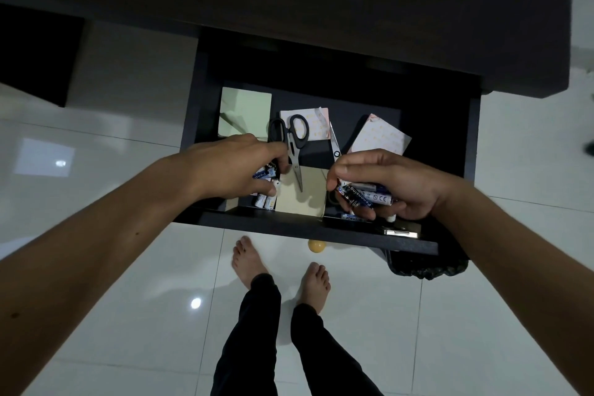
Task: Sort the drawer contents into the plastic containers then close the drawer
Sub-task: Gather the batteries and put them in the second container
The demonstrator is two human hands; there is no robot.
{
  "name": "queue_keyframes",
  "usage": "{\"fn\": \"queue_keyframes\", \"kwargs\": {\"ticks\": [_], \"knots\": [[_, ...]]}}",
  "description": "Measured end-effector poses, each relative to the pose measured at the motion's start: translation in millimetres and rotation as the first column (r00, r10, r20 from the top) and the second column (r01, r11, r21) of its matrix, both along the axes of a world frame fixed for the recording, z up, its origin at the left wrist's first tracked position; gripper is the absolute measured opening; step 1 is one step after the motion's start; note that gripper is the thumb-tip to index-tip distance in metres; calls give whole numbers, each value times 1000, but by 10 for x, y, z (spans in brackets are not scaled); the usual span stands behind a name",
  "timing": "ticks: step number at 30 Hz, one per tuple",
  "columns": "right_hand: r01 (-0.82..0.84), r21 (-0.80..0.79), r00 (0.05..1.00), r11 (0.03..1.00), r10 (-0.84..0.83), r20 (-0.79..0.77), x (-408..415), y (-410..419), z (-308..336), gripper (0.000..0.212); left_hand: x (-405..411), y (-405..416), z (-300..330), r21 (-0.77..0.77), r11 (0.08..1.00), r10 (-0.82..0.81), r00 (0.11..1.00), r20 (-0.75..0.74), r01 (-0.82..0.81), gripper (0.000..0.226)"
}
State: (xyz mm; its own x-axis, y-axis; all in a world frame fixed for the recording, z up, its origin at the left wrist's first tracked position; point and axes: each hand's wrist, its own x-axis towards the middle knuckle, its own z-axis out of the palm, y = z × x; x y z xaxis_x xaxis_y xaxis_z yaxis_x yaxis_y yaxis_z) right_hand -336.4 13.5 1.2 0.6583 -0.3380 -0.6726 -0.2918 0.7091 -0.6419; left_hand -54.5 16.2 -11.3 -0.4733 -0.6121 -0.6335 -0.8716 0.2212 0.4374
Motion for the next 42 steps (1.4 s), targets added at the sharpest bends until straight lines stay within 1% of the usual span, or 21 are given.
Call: {"fn": "queue_keyframes", "kwargs": {"ticks": [2,4,5,8,11,16,18,21,24,26,28,30,32,34,36,38,40,42], "knots": [[-4,25,1000,1000,4,-14,-13,2,-29,26,-16,-9,0,12,1000,-6,999,51,6,32],[-31,2,999,1000,31,-35,-22,11,-44,14,-28,-24,-4,19,1000,-12,998,64,11,28],[-45,-20,998,999,44,-46,-22,17,-44,13,-29,-29,-3,25,1000,-7,998,61,5,27],[-42,-81,997,996,36,-70,-2,34,-35,15,-31,-34,-7,39,999,17,998,53,-19,29],[-13,-109,997,994,4,-81,14,34,-43,15,-47,-23,-24,31,999,27,999,46,-29,30],[-34,-135,996,990,22,-85,30,29,-51,25,-46,-33,-58,1,1000,12,999,45,-12,35],[-36,-140,997,989,26,-77,34,30,-53,28,-33,-35,-53,5,1000,23,1000,14,-23,29],[-46,-151,996,988,33,-86,46,24,-59,28,-17,-44,-28,42,995,98,992,-75,-96,24],[-48,-173,995,984,31,-97,70,21,-52,24,-32,-66,20,85,984,168,973,-156,-156,24],[-50,-185,993,982,30,-111,89,17,-48,19,-35,-74,58,87,979,200,961,-191,-187,24],[-52,-185,992,981,29,-126,112,7,-44,26,-25,-73,121,100,970,238,947,-213,-221,24],[-54,-185,989,981,27,-146,151,-2,-44,30,-3,-63,194,147,954,294,918,-266,-263,24],[-61,-214,984,975,23,-176,226,3,-59,26,44,-38,279,187,936,345,876,-337,-297,23],[-58,-255,980,965,6,-198,340,10,-77,19,136,-17,371,209,918,394,838,-377,-338,22],[-69,-313,978,947,3,-207,471,8,-111,15,266,-14,464,216,897,441,808,-390,-385,22],[-125,-398,968,909,23,-251,602,-1,-152,15,406,-27,548,196,886,463,788,-405,-420,22],[-192,-481,943,855,25,-332,711,-15,-188,19,519,-41,611,176,877,478,768,-426,-448,22],[-283,-562,911,778,34,-412,784,-23,-223,23,593,-44,641,185,857,511,743,-432,-482,23]]}}
